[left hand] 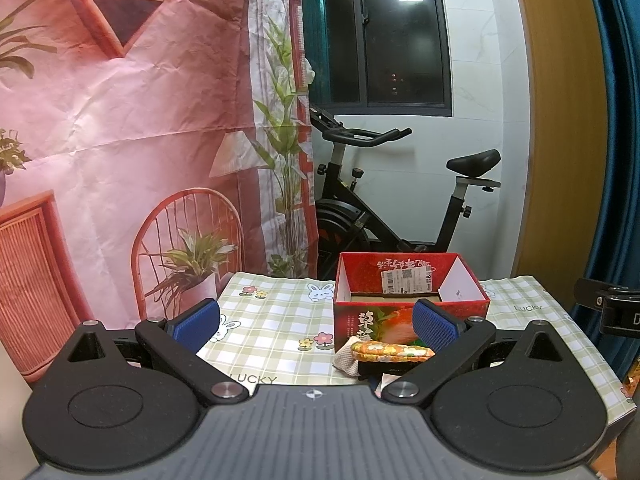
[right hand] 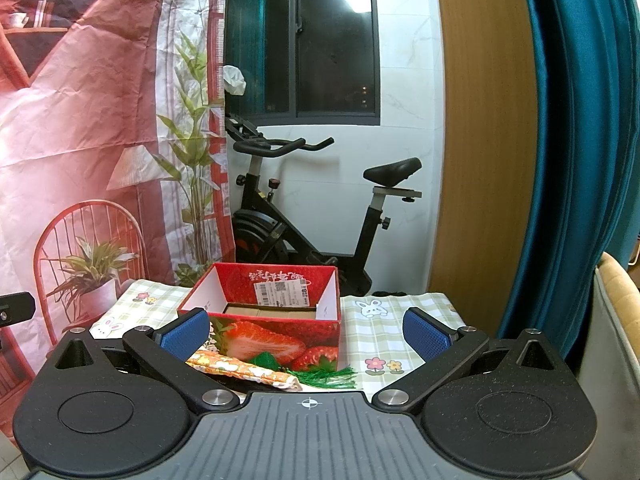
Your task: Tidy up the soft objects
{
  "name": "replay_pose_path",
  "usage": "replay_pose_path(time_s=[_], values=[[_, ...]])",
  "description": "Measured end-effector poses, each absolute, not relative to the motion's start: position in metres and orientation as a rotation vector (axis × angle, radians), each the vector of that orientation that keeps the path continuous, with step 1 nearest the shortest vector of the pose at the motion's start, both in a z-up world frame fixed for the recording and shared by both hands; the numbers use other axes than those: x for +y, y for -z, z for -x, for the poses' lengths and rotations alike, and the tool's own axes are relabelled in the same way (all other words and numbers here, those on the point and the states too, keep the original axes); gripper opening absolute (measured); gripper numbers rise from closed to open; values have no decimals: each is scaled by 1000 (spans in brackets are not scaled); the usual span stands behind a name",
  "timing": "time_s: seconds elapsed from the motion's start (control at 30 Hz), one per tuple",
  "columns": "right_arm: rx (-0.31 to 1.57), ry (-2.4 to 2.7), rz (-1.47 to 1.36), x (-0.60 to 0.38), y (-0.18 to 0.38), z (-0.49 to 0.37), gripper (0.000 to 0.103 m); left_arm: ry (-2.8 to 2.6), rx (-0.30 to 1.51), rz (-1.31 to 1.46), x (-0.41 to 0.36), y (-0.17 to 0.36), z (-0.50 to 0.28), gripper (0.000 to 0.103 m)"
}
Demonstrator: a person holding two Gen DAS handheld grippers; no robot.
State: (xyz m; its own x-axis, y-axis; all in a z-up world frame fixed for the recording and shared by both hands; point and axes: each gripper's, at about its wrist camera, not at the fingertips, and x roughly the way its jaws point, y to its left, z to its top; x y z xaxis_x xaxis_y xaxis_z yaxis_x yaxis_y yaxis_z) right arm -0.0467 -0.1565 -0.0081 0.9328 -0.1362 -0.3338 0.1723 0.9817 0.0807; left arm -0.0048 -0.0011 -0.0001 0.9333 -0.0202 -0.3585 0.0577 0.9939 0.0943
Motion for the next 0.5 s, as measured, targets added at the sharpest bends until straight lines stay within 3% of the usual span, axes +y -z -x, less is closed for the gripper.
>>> replay_pose_path(time_s=[0.5], values=[[333,157,-112,-154,10,48,103,41,368,-101,-2,0,5,103]])
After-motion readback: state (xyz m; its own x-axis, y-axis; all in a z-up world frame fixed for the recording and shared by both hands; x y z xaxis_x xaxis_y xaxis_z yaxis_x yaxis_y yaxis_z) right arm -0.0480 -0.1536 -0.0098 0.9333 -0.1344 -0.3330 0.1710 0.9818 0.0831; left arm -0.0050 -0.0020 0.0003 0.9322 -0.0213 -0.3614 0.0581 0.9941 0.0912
